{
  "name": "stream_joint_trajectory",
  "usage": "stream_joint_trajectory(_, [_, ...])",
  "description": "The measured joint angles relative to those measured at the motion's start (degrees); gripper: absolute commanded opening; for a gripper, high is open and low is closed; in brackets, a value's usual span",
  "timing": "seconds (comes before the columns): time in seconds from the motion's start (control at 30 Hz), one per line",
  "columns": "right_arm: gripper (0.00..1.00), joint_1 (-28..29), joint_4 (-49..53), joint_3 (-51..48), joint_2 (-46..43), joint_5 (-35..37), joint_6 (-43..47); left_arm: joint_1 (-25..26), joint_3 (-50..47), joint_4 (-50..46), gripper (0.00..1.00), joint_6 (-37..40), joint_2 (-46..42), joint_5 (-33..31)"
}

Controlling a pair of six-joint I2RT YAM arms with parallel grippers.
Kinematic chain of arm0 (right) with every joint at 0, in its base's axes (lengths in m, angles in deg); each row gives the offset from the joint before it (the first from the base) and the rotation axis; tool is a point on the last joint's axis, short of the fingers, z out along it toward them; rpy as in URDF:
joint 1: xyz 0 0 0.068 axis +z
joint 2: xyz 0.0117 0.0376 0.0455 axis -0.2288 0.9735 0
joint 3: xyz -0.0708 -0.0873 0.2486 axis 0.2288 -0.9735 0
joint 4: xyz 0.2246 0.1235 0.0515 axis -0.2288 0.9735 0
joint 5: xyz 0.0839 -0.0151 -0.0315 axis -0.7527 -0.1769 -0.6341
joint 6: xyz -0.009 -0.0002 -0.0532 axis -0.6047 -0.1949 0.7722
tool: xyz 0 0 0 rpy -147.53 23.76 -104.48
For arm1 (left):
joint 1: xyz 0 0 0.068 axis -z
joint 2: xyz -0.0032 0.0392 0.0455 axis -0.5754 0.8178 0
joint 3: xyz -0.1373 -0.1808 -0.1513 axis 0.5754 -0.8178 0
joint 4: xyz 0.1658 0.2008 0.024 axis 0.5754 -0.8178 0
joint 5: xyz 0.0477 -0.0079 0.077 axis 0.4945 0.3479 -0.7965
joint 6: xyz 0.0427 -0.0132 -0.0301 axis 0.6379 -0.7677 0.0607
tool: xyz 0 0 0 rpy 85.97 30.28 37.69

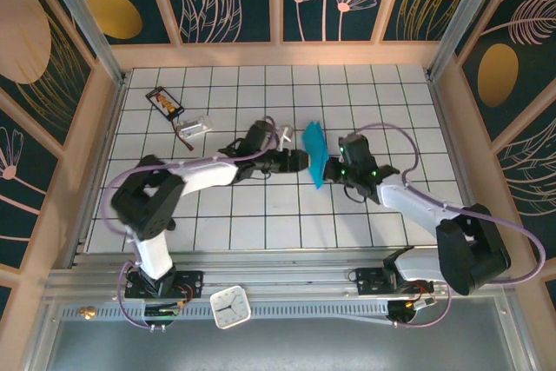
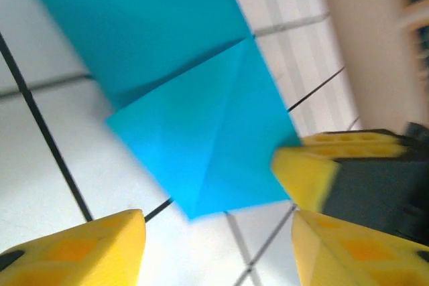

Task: Fold a paper plane with a square sheet of paper (pick it up from the middle)
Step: Turn over the paper at the center of the table.

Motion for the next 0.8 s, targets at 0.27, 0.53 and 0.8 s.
stream_joint_trajectory(0.27, [0.0,15.65,13.46,13.57,4.98,14.75,10.34,-14.4,-9.6,4.31,0.65,-7.82,-15.65,-4.5])
stream_joint_trajectory(0.53, [0.0,25.14,8.5,6.51,13.53,8.02,11.69,-14.53,-10.64,-0.98,0.54,-9.07,-12.98,-3.98])
stream_joint_trajectory(0.8, [0.0,24.65,-0.55,0.11,12.11,0.35,13.38,-11.93,-10.67,-2.05,0.26,-10.51,-9.53,-0.26])
